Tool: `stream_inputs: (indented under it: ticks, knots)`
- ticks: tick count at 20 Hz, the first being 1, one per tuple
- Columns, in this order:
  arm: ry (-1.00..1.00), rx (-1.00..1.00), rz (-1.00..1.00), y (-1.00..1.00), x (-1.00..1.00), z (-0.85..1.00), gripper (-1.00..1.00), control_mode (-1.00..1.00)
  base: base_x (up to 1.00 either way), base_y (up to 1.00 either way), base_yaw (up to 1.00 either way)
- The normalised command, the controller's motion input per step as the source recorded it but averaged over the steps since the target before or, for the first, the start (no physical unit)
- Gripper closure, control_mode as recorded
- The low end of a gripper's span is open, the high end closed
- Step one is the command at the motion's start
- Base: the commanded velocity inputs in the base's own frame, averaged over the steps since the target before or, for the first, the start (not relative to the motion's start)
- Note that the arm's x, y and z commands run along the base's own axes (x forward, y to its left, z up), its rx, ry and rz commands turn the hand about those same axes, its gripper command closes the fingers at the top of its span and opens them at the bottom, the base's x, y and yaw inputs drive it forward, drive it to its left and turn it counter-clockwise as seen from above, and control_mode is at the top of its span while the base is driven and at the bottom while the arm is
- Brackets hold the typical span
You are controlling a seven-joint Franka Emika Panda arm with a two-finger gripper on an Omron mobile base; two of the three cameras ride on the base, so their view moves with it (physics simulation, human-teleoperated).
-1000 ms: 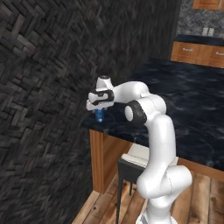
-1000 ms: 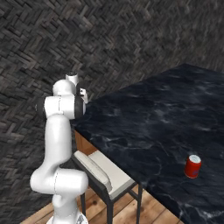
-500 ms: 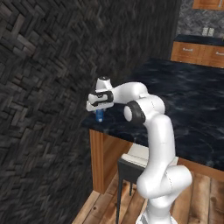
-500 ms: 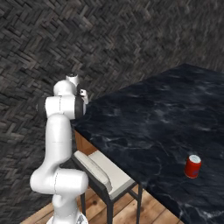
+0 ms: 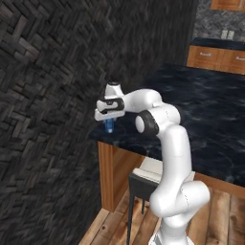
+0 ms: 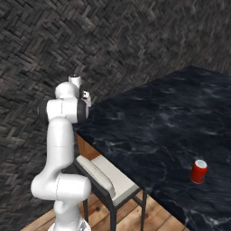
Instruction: Four empty soda cans are scattered around the kitchen. Gather all the cans and cluster them next to the stove for recycling.
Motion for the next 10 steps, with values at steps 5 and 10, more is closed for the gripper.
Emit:
stream_inputs:
  ticks: [5,10]
  knots:
    - [0.00,0.00,0.00,-0.21,-0.40,0.19,1.00,-1.00,0.00,0.00,0.00]
    - [-0.03,0.00,0.00,-0.28,-0.52,0.20,1.00,-1.00,0.00,0.00,0.00]
